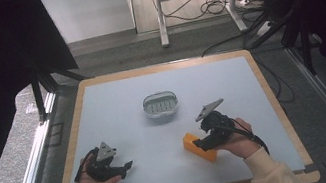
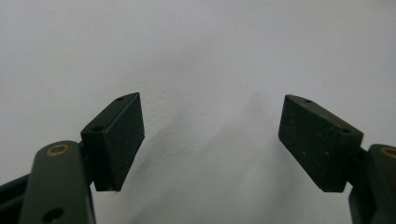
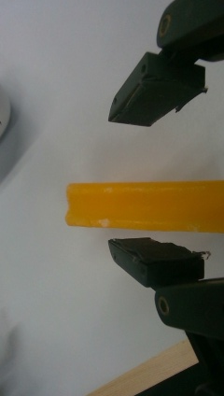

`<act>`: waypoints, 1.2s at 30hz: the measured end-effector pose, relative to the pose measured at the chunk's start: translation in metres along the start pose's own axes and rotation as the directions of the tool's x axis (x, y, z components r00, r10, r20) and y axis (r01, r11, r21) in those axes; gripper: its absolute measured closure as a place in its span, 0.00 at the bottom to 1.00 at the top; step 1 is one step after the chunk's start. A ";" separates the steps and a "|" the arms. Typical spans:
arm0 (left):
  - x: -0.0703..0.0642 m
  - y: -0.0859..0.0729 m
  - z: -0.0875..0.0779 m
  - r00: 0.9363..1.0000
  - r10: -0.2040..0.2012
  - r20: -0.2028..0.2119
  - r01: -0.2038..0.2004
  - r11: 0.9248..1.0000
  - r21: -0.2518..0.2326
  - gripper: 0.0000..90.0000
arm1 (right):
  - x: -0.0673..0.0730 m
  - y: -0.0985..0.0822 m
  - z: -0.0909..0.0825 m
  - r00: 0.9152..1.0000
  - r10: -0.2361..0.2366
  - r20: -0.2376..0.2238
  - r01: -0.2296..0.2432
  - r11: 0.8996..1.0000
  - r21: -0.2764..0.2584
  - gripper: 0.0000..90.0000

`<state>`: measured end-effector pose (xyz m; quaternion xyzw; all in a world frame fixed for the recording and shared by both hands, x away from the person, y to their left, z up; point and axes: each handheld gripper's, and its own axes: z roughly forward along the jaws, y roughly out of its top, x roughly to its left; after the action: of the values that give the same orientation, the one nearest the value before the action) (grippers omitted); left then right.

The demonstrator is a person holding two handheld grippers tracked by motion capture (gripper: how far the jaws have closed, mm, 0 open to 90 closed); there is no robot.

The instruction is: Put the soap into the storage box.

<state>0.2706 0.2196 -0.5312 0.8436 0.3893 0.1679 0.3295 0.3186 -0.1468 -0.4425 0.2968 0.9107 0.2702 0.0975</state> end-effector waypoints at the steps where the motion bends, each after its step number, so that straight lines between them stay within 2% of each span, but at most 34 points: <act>1: 0.000 0.000 0.000 1.000 0.001 0.000 -0.001 1.000 0.001 0.25 | 0.000 0.000 0.002 1.000 -0.001 -0.001 0.001 1.000 0.007 0.38; 2: 0.000 0.000 0.000 1.000 0.000 0.000 0.000 1.000 0.002 0.25 | 0.001 0.000 0.006 1.000 0.002 0.001 -0.002 0.999 0.032 0.40; 5: 0.001 0.000 0.000 1.000 0.002 0.000 -0.002 1.000 0.004 0.25 | 0.003 0.000 0.009 1.000 -0.009 0.011 0.009 0.999 0.052 0.42; 7: 0.001 0.000 0.000 1.000 -0.002 -0.002 0.002 1.000 0.002 0.25 | 0.005 0.001 0.016 1.000 -0.009 -0.003 0.009 0.997 0.080 0.44; 13: 0.001 0.000 0.000 1.000 0.005 0.000 -0.005 1.000 0.005 0.25 | 0.009 0.003 0.024 1.000 -0.010 -0.019 0.012 0.992 0.124 0.50; 21: 0.001 0.000 0.000 1.000 0.005 0.001 -0.005 1.000 0.007 0.25 | 0.010 0.003 0.034 1.000 -0.018 -0.004 0.019 0.984 0.178 0.57; 24: 0.001 0.000 0.001 1.000 0.004 0.002 -0.004 1.000 0.007 0.25 | 0.012 0.004 0.039 1.000 -0.031 -0.003 0.031 0.978 0.208 0.66; 36: 0.001 0.000 0.001 1.000 0.005 0.002 -0.005 1.000 0.008 0.25 | 0.011 0.004 0.040 0.999 -0.035 -0.010 0.037 0.976 0.213 0.68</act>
<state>0.2716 0.2196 -0.5323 0.8462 0.3874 0.1664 0.3260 0.3248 -0.1202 -0.4741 0.2880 0.9399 0.1704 0.0671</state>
